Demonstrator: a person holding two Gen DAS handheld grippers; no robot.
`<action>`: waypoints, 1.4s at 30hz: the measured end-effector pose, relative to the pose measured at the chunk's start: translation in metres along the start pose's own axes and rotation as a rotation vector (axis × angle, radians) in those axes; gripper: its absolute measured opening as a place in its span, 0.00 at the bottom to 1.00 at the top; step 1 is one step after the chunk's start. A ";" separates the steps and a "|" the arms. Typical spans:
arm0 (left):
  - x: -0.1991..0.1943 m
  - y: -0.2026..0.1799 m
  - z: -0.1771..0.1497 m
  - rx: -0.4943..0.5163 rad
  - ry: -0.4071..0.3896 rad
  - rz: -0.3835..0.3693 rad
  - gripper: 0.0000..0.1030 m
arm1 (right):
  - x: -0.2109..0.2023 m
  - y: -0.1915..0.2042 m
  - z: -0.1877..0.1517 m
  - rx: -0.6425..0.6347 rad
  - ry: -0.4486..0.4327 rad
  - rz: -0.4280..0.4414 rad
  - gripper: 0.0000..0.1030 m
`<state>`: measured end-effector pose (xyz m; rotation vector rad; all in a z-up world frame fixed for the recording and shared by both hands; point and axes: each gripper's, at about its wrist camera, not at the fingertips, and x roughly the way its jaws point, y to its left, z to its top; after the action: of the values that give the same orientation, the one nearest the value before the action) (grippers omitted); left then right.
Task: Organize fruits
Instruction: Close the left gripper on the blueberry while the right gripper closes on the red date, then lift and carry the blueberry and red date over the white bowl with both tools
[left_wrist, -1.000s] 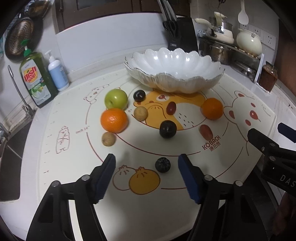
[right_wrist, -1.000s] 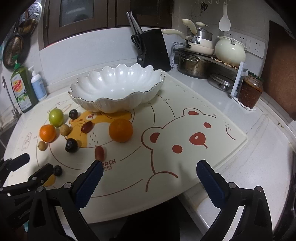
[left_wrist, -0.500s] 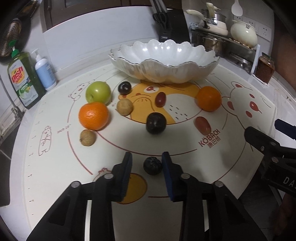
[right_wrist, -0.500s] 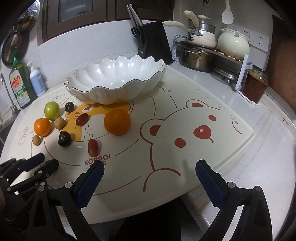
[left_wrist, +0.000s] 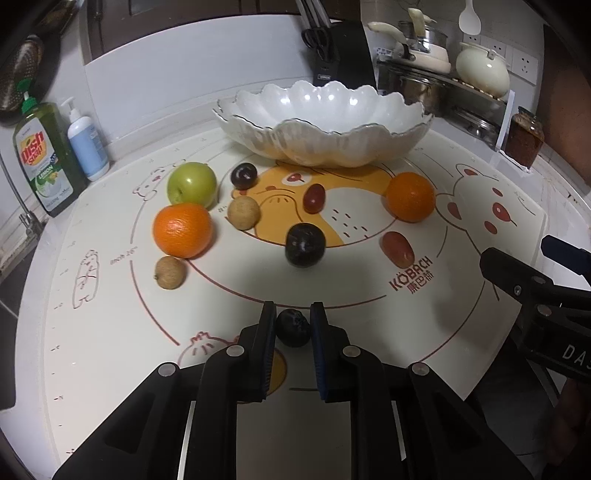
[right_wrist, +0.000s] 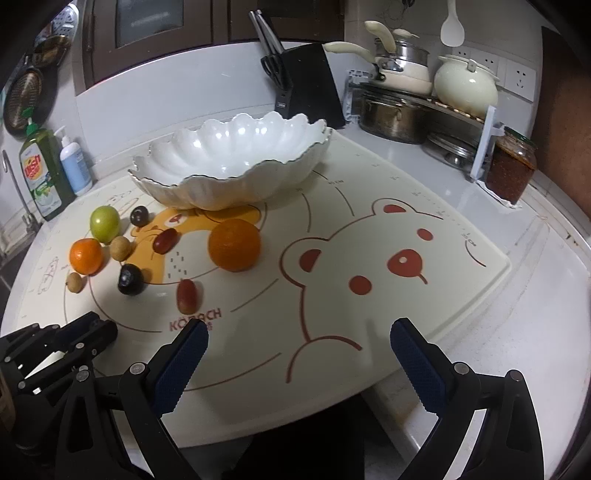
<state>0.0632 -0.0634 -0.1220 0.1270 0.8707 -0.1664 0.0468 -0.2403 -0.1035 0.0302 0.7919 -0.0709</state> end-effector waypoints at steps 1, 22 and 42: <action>-0.002 0.002 0.000 -0.004 -0.003 0.004 0.19 | 0.000 0.002 0.001 0.000 0.000 0.008 0.97; -0.018 0.062 -0.002 -0.114 -0.037 0.115 0.19 | 0.038 0.068 0.013 -0.086 0.052 0.158 0.39; -0.034 0.057 0.011 -0.103 -0.084 0.101 0.19 | 0.023 0.064 0.020 -0.088 0.019 0.162 0.18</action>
<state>0.0615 -0.0065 -0.0866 0.0670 0.7858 -0.0318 0.0823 -0.1785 -0.1059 0.0112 0.8082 0.1179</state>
